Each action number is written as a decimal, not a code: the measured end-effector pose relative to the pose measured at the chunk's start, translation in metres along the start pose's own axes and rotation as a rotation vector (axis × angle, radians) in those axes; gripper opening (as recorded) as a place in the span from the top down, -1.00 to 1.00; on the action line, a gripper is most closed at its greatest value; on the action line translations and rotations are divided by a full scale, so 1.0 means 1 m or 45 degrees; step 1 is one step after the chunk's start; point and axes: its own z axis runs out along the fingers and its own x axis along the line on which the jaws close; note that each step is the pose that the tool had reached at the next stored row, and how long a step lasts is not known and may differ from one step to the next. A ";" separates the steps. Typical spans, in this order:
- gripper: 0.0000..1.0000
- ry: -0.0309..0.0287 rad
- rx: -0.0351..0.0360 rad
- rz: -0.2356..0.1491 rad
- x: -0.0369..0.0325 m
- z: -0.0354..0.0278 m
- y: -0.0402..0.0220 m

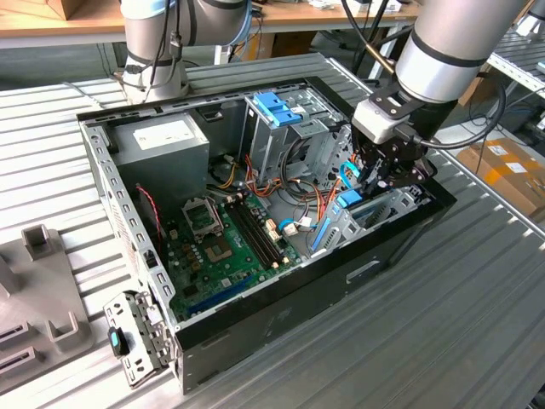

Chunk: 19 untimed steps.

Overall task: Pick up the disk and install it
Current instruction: 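Insert the first disk wire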

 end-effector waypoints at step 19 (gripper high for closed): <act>0.40 -0.0085 -0.1488 0.004 -0.0008 -0.0100 -0.0037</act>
